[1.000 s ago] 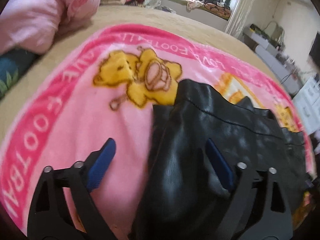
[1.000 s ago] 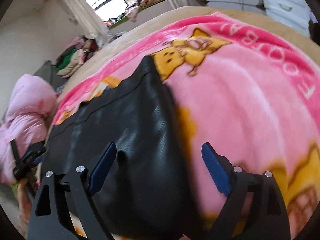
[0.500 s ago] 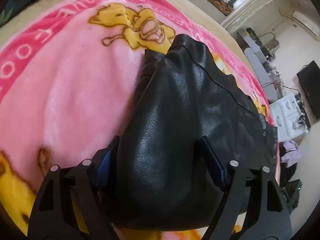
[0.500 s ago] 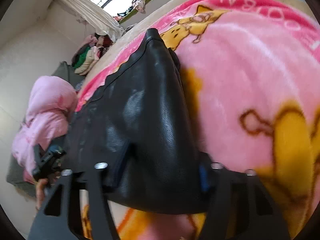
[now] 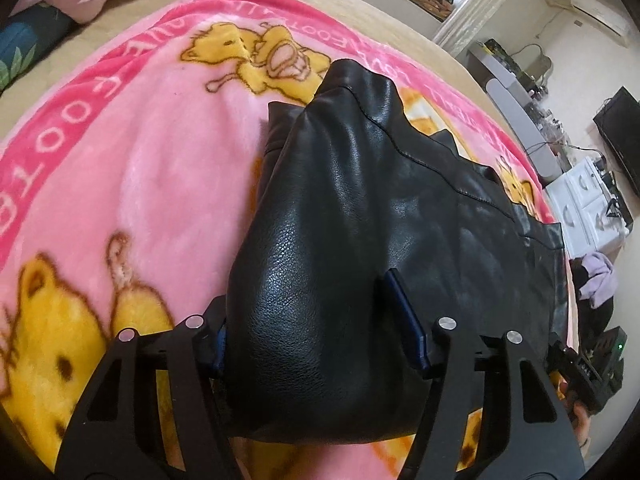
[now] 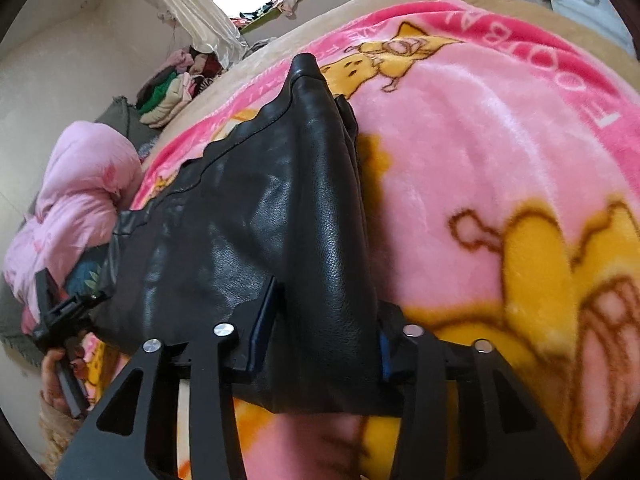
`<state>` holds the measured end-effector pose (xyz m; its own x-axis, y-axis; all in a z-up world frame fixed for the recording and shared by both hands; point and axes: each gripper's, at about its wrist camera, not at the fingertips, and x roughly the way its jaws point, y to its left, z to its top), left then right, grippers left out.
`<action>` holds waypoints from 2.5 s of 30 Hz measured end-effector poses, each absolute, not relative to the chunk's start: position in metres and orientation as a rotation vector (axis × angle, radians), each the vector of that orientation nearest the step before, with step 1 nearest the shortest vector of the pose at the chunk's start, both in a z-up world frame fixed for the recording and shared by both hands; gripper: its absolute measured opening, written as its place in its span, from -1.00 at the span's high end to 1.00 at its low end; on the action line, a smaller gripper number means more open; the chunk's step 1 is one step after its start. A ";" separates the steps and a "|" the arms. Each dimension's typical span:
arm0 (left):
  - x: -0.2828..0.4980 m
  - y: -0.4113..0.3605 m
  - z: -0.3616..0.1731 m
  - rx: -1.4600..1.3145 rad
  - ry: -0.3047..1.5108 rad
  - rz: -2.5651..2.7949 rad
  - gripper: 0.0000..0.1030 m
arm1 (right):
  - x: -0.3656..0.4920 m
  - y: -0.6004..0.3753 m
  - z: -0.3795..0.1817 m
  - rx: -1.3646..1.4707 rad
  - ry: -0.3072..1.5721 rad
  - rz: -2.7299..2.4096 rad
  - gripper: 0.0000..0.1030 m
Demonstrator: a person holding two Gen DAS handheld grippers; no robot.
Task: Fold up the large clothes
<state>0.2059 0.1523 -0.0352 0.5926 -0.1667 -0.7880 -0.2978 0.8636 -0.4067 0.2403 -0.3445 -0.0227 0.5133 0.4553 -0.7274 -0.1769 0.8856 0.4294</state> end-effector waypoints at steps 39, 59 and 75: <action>0.192 0.162 0.002 -0.384 0.879 0.201 -0.81 | 0.201 -0.131 -0.011 -0.136 0.941 0.441 0.27; 0.246 0.188 -0.050 -0.617 0.992 0.073 -0.81 | 0.245 -0.138 0.019 -0.052 0.883 0.468 0.43; 0.254 0.197 -0.051 -0.666 0.963 -0.013 -0.42 | 0.331 -0.107 -0.024 -0.096 0.996 0.423 0.63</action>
<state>0.2543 0.1975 -0.0508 0.5867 -0.2957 -0.7539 -0.2757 0.8024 -0.5293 0.3308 -0.1070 -0.0237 0.4694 0.3016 -0.8299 -0.3882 0.9146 0.1128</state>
